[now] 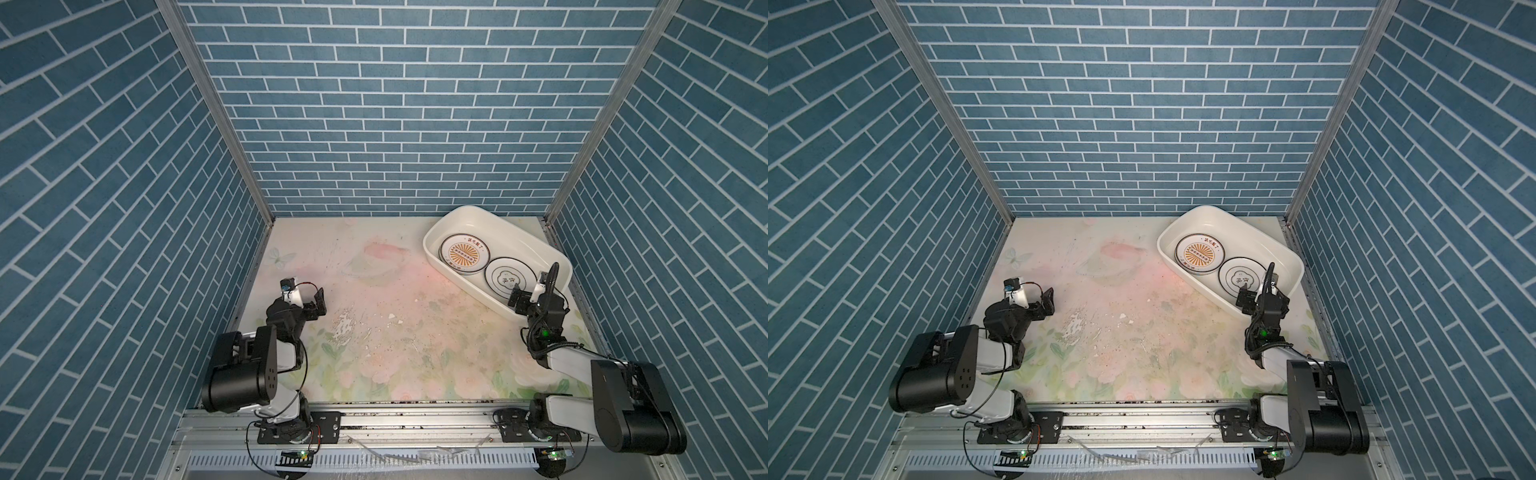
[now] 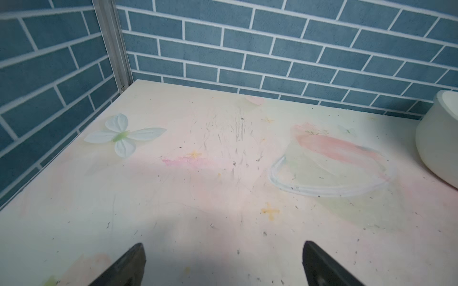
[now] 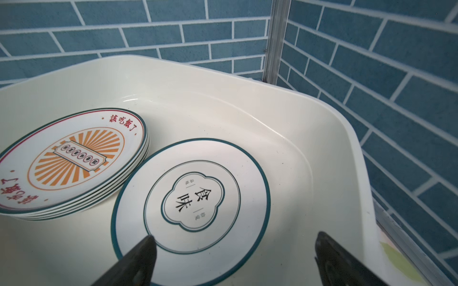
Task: Place the plates into the plastic bin on the countertop
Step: Reset both arms
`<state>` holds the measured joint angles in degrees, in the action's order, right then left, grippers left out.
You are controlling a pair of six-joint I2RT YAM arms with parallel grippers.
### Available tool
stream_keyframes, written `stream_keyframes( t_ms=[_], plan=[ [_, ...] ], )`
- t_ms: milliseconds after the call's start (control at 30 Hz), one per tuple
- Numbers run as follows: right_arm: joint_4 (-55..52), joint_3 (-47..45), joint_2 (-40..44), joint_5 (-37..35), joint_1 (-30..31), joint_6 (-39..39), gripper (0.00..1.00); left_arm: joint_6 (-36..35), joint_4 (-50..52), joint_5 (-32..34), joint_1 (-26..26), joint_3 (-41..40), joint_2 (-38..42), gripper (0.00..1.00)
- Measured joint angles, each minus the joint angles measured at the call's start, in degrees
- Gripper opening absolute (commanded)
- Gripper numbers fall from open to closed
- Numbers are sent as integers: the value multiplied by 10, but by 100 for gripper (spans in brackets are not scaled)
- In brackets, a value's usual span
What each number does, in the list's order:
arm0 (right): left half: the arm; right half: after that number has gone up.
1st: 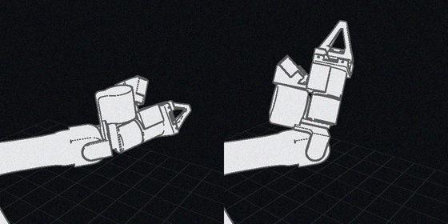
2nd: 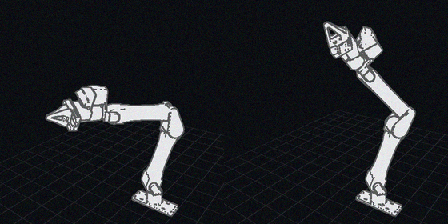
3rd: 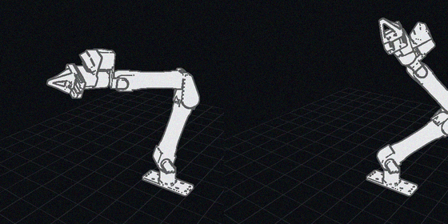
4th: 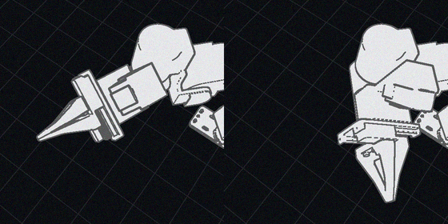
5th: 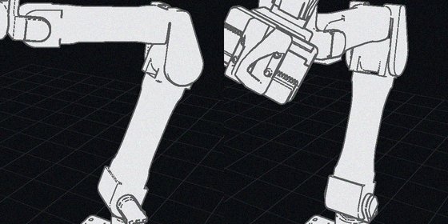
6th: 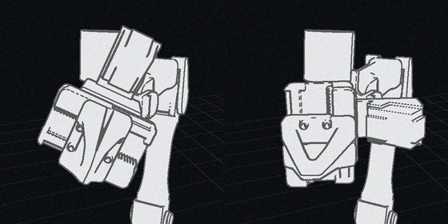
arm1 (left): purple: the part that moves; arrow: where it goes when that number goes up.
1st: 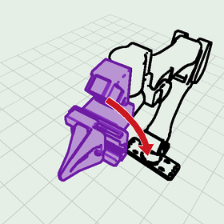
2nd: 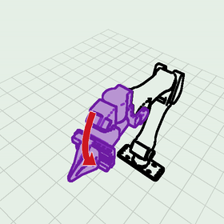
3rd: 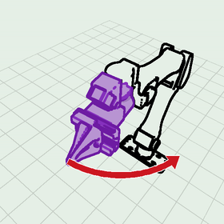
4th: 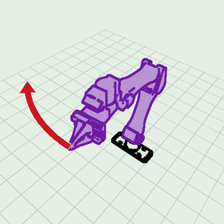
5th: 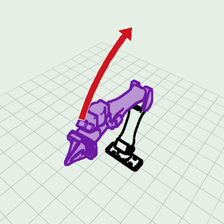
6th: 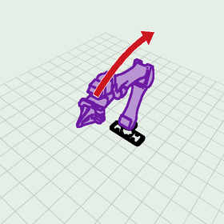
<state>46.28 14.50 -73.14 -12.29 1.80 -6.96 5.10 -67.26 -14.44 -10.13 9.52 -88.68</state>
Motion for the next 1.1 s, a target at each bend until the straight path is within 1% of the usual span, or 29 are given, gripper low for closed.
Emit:
stream_keyframes(
  t_ms=[67,167,300,333,400,533,600,867,1100],
  plan=[
    [23,0,-17,3,-4,5,99,-5,-23,12,10,-7,-15,100],
    [90,0,-62,7,-11,20,99,-11,-42,20,23,1,-19,100],
    [186,4,-128,11,-15,47,99,-16,-51,28,26,10,-18,99],
    [191,8,-135,12,-18,49,99,-17,-50,29,26,12,-19,100],
    [190,14,-139,16,-22,49,99,-19,-46,29,26,15,-18,100],
    [128,56,-145,20,-33,38,99,-21,-37,29,27,24,-15,100],
    [114,63,-146,20,-34,37,99,-21,-35,29,27,25,-14,100],
    [107,65,-146,23,-34,38,99,-23,-32,29,27,26,-13,100],
    [72,81,-146,73,-35,43,99,-23,-32,29,27,26,-13,100]
  ],
)
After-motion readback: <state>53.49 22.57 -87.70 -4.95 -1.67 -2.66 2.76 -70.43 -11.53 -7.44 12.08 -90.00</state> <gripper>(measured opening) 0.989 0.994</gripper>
